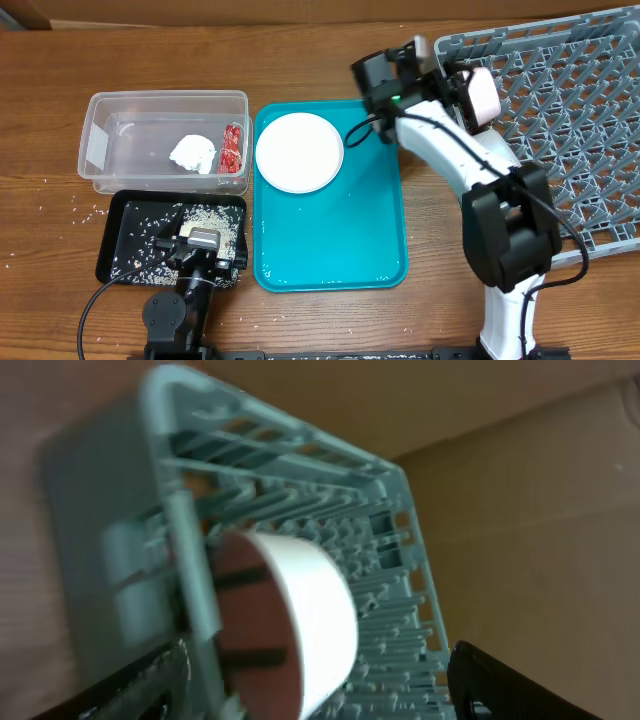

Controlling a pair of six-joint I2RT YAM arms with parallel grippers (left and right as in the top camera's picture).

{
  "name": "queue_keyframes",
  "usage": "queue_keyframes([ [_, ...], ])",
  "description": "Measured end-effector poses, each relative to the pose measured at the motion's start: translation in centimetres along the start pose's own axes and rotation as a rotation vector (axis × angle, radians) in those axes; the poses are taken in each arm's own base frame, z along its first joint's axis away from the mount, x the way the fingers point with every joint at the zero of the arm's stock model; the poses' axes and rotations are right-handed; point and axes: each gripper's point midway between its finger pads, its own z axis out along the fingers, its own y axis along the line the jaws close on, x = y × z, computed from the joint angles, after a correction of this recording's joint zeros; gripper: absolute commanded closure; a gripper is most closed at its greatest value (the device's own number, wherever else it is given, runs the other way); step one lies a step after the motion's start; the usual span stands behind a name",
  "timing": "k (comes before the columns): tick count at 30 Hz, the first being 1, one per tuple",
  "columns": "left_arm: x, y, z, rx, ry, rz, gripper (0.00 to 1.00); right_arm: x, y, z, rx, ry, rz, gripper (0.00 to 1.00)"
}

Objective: Sort waste into correct bins and load items into the dishwasher
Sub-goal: 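Reach the right gripper to the white plate and grasp its edge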

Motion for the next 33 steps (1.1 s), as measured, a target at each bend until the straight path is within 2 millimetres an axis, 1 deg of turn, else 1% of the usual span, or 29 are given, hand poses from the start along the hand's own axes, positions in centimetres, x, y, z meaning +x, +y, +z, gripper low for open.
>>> queue_keyframes([
  [1, 0.0, 0.0, 0.0, 0.000, 0.000, 0.000, 0.00, 0.0, 0.4, -1.1, -0.041, -0.006, -0.011, 0.16],
  [2, 0.0, 0.0, 0.0, 0.000, 0.000, 0.000, 0.00, 0.0, 0.7, -1.9, -0.080, -0.010, -0.013, 0.20],
  [3, 0.0, 0.0, 0.0, 0.000, 0.000, 0.000, 0.00, 0.1, 1.0, -3.0, -0.141, -0.010, -0.009, 0.26],
  [4, 0.0, 0.0, 0.0, 0.000, 0.000, 0.000, 0.00, 0.1, 1.4, -3.9, -0.204, -0.006, 0.007, 0.27],
  [6, 0.0, 0.0, 0.0, 0.000, 0.000, 0.000, 0.00, 0.5, 2.6, -6.3, -0.404, 0.022, 0.043, 0.28],
  [8, 0.0, 0.0, 0.0, 0.000, 0.000, 0.000, 0.00, 0.4, 3.6, -9.1, -0.625, 0.049, 0.103, 0.28],
  [9, 0.0, 0.0, 0.0, 0.000, 0.000, 0.000, 0.00, 0.4, 4.5, -11.0, -0.768, 0.069, 0.129, 0.29],
  [12, 0.0, 0.0, 0.0, 0.000, 0.000, 0.000, 0.00, 0.7, 7.0, -15.7, -1.091, 0.126, 0.155, 0.29],
  [14, 0.0, 0.0, 0.0, 0.000, 0.000, 0.000, 0.00, 1.3, 8.5, -18.1, -1.232, 0.169, 0.147, 0.29],
  [17, 0.0, 0.0, 0.0, 0.000, 0.000, 0.000, 0.00, 3.2, 10.9, -20.5, -1.361, 0.277, 0.145, 0.29],
  [18, 0.0, 0.0, 0.0, 0.000, 0.000, 0.000, 0.00, 3.5, 11.8, -20.7, -1.378, 0.305, 0.158, 0.29],
  [19, 0.0, 0.0, 0.0, 0.000, 0.000, 0.000, 0.00, 4.0, 13.3, -20.3, -1.375, 0.343, 0.182, 0.28],
  [21, 0.0, 0.0, 0.0, 0.000, 0.000, 0.000, 0.00, 4.6, 14.7, -19.5, -1.358, 0.380, 0.209, 0.30],
  [24, 0.0, 0.0, 0.0, 0.000, 0.000, 0.000, 0.00, 5.1, 17.2, -18.3, -1.340, 0.415, 0.244, 0.43],
  [25, 0.0, 0.0, 0.0, 0.000, 0.000, 0.000, 0.00, 5.4, 18.0, -18.0, -1.334, 0.429, 0.247, 0.53],
  [26, 0.0, 0.0, 0.0, 0.000, 0.000, 0.000, 0.00, 5.6, 18.6, -17.8, -1.330, 0.441, 0.249, 0.61],
  [27, 0.0, 0.0, 0.0, 0.000, 0.000, 0.000, 0.00, 5.8, 19.2, -17.5, -1.324, 0.452, 0.252, 0.68],
  [28, 0.0, 0.0, 0.0, 0.000, 0.000, 0.000, 0.00, 6.0, 19.7, -17.3, -1.322, 0.459, 0.251, 0.71],
  [30, 0.0, 0.0, 0.0, 0.000, 0.000, 0.000, 0.00, 6.4, 20.2, -16.9, -1.305, 0.479, 0.256, 0.72],
  [33, 0.0, 0.0, 0.0, 0.000, 0.000, 0.000, 0.00, 6.5, 20.1, -16.7, -1.288, 0.488, 0.273, 0.72],
])
